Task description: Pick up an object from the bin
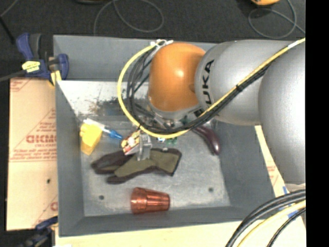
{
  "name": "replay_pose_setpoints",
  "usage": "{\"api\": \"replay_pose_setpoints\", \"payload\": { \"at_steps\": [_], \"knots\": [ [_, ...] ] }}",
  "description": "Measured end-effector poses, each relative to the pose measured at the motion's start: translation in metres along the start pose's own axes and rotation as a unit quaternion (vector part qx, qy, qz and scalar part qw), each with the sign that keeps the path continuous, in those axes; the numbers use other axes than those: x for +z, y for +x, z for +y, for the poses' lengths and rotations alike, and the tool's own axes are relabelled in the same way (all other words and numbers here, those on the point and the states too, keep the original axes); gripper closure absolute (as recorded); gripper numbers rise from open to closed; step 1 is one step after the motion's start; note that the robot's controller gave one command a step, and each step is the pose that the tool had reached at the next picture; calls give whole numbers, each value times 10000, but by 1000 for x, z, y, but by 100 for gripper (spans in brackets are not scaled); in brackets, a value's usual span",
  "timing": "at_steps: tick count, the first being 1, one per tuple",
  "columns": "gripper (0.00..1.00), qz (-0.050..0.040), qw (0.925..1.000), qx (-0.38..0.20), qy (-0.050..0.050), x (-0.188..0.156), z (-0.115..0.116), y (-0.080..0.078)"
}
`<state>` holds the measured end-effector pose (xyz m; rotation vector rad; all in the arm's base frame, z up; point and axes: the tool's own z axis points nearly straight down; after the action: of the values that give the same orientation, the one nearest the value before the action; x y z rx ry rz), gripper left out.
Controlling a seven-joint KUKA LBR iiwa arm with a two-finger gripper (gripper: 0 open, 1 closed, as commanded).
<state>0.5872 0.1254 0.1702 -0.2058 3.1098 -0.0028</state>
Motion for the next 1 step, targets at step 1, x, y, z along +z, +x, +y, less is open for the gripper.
{"api": "replay_pose_setpoints", "payload": {
  "at_steps": [1],
  "knots": [
    [100,-32,10000,-1,-4,-17,0,-1]
  ]
}}
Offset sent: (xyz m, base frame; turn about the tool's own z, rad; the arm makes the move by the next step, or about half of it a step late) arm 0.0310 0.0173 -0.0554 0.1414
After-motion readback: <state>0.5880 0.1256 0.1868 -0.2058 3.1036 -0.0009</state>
